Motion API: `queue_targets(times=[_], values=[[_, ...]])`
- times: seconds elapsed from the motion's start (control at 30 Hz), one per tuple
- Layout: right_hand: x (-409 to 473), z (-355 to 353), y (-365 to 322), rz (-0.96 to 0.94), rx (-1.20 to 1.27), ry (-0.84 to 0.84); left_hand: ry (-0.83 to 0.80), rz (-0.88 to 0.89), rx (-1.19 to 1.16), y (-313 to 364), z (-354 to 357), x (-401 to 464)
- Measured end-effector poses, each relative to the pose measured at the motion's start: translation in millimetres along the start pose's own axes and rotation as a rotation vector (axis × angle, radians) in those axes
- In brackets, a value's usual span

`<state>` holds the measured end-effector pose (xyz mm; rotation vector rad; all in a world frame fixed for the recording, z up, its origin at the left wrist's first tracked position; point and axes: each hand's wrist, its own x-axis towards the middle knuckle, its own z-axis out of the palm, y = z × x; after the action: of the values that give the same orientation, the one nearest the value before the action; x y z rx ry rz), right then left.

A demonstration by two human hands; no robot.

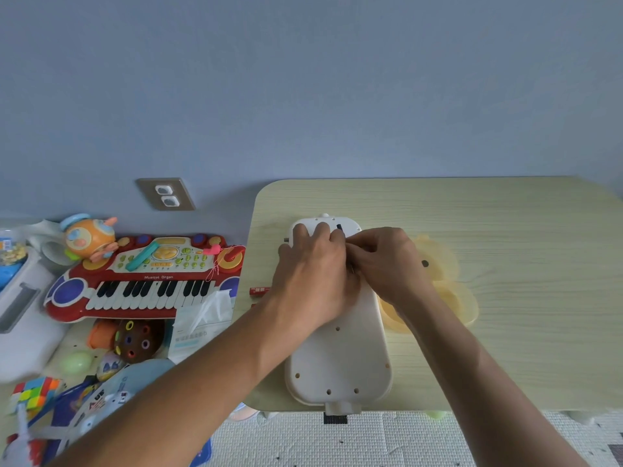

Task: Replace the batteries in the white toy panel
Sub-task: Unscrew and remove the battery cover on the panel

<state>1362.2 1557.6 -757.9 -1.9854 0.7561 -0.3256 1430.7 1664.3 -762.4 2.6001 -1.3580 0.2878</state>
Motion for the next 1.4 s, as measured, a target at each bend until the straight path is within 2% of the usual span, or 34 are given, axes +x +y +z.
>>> queue_targets(times=[0.1,0.27,0.33,0.43,0.53,0.63,0.77,0.93,1.07,1.23,1.4], values=[[2,0,2,0.015,0.023,0.010,-0.095,-0.056,-0.172,-9,-12,2],[1,-3,4,0.052,0.095,0.030,-0.339,-0.112,-0.660,-39,-29,1],[-1,-4,3,0.058,0.142,0.031,-0.380,-0.120,-0.700,-46,-28,-5],[-3,-4,-1,0.048,0.141,0.046,-0.364,-0.133,-0.727,-48,-25,-10],[-4,-3,-7,0.027,0.110,0.064,-0.348,-0.160,-0.880,-52,-29,-9],[-5,-5,-12,-0.006,0.098,0.096,-0.233,-0.223,-0.985,-68,-33,-6],[-6,-12,-11,-0.048,0.134,0.128,-0.050,-0.344,-0.949,-101,-33,1],[-7,-26,2,-0.019,0.127,0.150,-0.025,-0.444,-0.888,-120,-12,-1],[-9,-53,22,0.041,0.060,0.260,0.008,-0.496,-0.866,-120,9,-13],[-13,-91,64,0.192,-0.116,0.424,0.070,-0.499,-0.707,-110,21,-19],[-18,-103,88,0.264,-0.143,0.435,0.137,-0.419,-0.622,-103,23,-21]])
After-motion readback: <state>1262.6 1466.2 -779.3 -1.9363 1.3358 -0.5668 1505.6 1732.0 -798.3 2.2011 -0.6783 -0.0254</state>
